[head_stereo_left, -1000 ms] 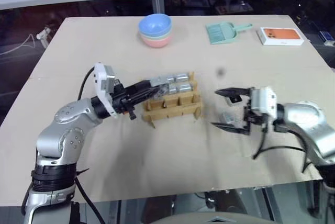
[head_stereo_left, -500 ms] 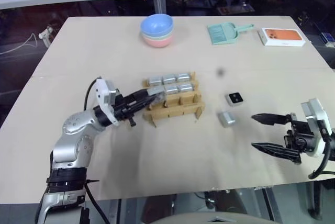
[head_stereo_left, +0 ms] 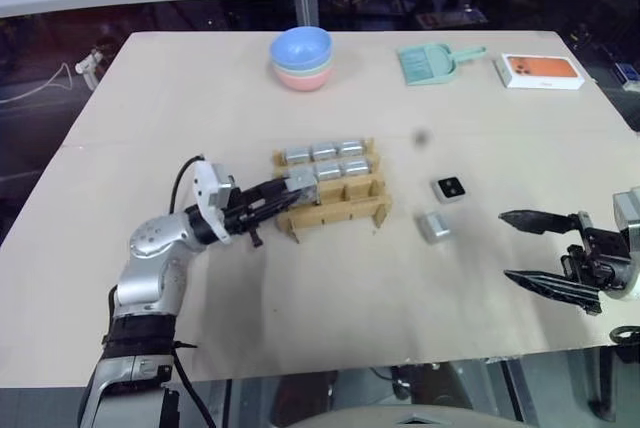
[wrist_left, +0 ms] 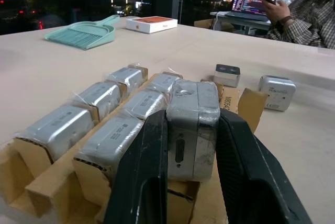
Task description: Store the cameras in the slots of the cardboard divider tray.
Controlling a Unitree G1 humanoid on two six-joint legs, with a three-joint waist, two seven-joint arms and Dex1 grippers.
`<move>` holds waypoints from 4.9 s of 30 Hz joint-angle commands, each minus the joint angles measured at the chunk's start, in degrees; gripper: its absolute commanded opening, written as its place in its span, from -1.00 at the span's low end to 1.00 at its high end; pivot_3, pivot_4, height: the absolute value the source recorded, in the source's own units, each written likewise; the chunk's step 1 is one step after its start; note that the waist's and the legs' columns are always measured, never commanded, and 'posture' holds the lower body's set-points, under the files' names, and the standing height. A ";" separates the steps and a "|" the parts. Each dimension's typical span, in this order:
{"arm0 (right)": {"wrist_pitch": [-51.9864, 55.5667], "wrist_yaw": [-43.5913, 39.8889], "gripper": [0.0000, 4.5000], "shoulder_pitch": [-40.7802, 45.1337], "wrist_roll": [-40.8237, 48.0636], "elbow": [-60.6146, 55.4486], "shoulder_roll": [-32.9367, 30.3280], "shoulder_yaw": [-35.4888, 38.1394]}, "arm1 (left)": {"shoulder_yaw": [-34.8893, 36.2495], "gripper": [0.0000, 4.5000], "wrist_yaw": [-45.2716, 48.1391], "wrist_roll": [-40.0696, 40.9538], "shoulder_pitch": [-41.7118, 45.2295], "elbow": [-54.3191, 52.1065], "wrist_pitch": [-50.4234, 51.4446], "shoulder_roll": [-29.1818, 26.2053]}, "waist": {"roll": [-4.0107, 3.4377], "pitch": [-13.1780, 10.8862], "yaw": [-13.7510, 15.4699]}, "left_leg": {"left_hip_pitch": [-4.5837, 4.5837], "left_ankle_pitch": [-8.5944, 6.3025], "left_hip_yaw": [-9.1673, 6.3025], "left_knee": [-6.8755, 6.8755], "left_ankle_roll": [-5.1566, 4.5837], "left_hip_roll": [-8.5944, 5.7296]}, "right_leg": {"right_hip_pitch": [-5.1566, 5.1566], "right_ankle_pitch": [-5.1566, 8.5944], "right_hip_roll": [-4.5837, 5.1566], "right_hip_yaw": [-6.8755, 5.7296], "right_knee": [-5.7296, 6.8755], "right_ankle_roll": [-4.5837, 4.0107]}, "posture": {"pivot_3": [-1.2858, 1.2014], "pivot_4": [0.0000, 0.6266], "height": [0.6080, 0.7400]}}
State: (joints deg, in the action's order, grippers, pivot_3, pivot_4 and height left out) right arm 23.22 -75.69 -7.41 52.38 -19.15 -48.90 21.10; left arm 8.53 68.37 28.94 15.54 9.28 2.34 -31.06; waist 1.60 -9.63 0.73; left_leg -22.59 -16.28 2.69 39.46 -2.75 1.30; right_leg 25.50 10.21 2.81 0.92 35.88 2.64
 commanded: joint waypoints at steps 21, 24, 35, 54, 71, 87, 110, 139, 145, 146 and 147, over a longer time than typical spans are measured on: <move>-3.06 -1.81 0.97 -0.27 -2.48 0.12 1.18 2.47 | -2.31 -0.69 5.08 -2.81 5.12 7.32 -2.81 -0.54 | 0.01 0.01 0.03 | 0.07 0.00 -0.01 0.02 0.00 0.00 | -0.09 -0.01 0.01 -0.03 0.00 0.01 | 0.03 -0.52 1.00; -3.09 -1.74 0.97 -0.38 -2.50 0.19 1.15 2.55 | -2.97 -0.69 7.35 -3.17 5.09 7.62 -2.85 -1.33 | 0.01 0.01 0.07 | 0.07 0.00 0.00 0.02 0.00 -0.01 | -0.10 0.00 0.01 -0.04 0.00 0.01 | 0.03 -0.52 1.00; -3.19 -1.13 0.97 -0.91 -2.78 -0.40 2.04 2.37 | -4.19 -0.69 7.90 -8.95 7.78 14.77 -9.76 -3.07 | 0.01 0.02 0.04 | 0.37 0.00 0.02 0.02 0.00 0.00 | -0.37 0.01 0.01 -0.04 0.00 -0.01 | 0.03 -0.52 1.00; -5.53 9.82 1.00 4.97 -13.93 3.00 5.24 -3.05 | -0.93 0.80 7.98 -0.24 5.01 -9.15 15.80 -15.79 | 0.01 -0.02 -0.19 | 0.77 -0.06 0.00 -0.04 -0.07 0.17 | -0.70 0.27 0.04 0.01 -0.05 -0.01 | 0.03 -0.52 1.00; 11.20 42.22 1.00 24.02 -26.67 6.59 21.21 -16.88 | 5.26 0.80 10.05 7.44 1.49 -22.32 27.65 -28.52 | -0.11 -0.15 -1.13 | 0.14 -0.05 0.05 -0.12 -0.06 0.01 | -0.08 0.14 0.04 0.04 -0.03 -0.20 | 0.03 -0.52 1.00; 34.27 54.52 1.00 13.33 -19.92 -16.74 22.22 -18.41 | 8.90 0.80 12.55 7.00 -2.18 -20.40 25.28 -31.85 | -0.13 -0.17 -1.40 | -0.02 -0.04 0.04 -0.05 -0.06 0.04 | 0.14 0.26 0.01 0.01 0.04 -0.02 | 0.03 -0.52 1.00; 20.48 36.28 -0.66 28.91 -23.64 -13.05 10.86 -25.49 | 9.30 0.82 14.63 6.31 -2.14 -19.00 24.06 -33.39 | -0.18 -0.23 -1.77 | -0.03 -0.04 0.08 -0.05 -0.06 0.04 | 0.18 0.24 -0.01 0.06 0.00 -0.03 | 0.03 -0.52 1.00; -28.16 -4.28 -0.66 68.51 -43.49 50.71 32.99 -43.61 | 27.79 0.82 8.19 7.47 -23.05 -33.35 29.72 -31.56 | -0.25 -0.36 -1.67 | -0.15 0.19 0.09 -0.11 0.34 0.08 | 0.20 0.08 0.00 -0.21 0.03 -0.18 | 0.03 -0.52 1.00; -28.67 -2.49 -0.66 69.26 -46.64 54.06 35.26 -43.52 | 26.56 0.82 6.95 7.30 -23.03 -33.18 28.99 -31.03 | -0.25 -0.36 -1.80 | -0.15 0.19 0.07 -0.13 0.36 0.07 | 0.20 0.06 0.00 -0.22 0.04 -0.17 | 0.03 -0.52 1.00; -28.78 -2.02 -0.66 69.44 -47.16 55.02 35.51 -43.49 | 26.42 0.82 6.82 7.41 -22.95 -33.19 28.99 -30.99 | -0.26 -0.36 -1.78 | -0.15 0.19 0.08 -0.13 0.37 0.07 | 0.20 0.06 0.00 -0.22 0.04 -0.17 | 0.03 -0.52 1.00; -29.44 -1.53 -0.66 69.75 -47.96 56.40 35.82 -43.64 | 26.23 0.82 6.74 7.46 -22.76 -33.02 28.90 -30.94 | -0.26 -0.36 -1.73 | -0.15 0.20 0.08 -0.13 0.37 0.07 | 0.20 0.07 0.01 -0.22 0.04 -0.18 | 0.03 -0.52 1.00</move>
State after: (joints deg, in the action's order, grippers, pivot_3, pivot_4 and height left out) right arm -4.94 -77.96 60.49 4.99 36.83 -13.18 -23.80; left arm 33.87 75.52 35.74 -7.64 -22.46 31.97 -61.87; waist 1.34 -9.99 -1.00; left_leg -22.74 -16.08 2.77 39.34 -2.37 1.36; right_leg 25.69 10.28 2.83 0.70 35.92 2.46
